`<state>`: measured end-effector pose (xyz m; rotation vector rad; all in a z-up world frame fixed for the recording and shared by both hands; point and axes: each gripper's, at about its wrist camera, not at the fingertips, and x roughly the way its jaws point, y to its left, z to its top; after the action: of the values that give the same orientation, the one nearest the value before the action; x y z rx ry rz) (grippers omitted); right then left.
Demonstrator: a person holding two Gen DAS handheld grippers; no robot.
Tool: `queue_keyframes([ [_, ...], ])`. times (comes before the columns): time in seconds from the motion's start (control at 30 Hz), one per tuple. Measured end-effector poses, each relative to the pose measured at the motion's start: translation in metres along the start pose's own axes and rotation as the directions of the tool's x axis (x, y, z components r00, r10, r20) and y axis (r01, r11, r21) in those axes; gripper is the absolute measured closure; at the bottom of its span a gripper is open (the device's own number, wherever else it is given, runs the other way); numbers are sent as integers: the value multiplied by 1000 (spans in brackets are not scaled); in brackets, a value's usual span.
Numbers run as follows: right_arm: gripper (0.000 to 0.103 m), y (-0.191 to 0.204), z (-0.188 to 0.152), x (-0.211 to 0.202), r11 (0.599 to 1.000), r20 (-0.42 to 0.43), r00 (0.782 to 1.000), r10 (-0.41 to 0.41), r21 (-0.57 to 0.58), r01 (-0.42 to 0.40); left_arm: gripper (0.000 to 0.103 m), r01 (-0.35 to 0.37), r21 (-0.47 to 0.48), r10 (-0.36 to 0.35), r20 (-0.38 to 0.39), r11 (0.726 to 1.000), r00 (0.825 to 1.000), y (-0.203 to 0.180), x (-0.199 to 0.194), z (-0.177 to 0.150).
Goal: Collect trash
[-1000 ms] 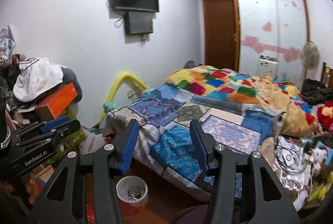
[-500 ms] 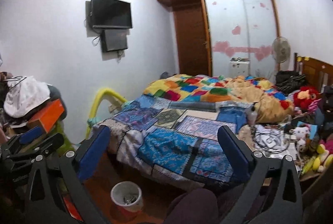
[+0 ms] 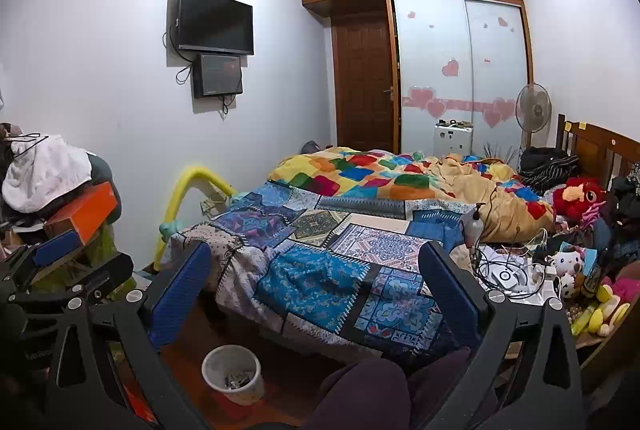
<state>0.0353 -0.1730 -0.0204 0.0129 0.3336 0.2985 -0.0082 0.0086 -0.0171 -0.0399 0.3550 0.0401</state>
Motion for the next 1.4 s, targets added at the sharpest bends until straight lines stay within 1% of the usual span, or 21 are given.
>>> queue_keyframes([
  [0.63, 0, -2, 0, -2, 1000, -5, 1000, 0, 2, 0, 4, 12, -12, -12, -8, 1000, 1000, 1, 0, -1],
  [0.97, 0, -5, 2, -2, 1000, -11, 1000, 1, 4, -1, 1, -7, -26, 7, -5, 1000, 1000, -1, 1, -5],
  [1.4, 0, -5, 3, -2, 1000, -11, 1000, 1, 3, -1, 1, 9, -22, -10, -4, 1000, 1000, -4, 0, -3],
])
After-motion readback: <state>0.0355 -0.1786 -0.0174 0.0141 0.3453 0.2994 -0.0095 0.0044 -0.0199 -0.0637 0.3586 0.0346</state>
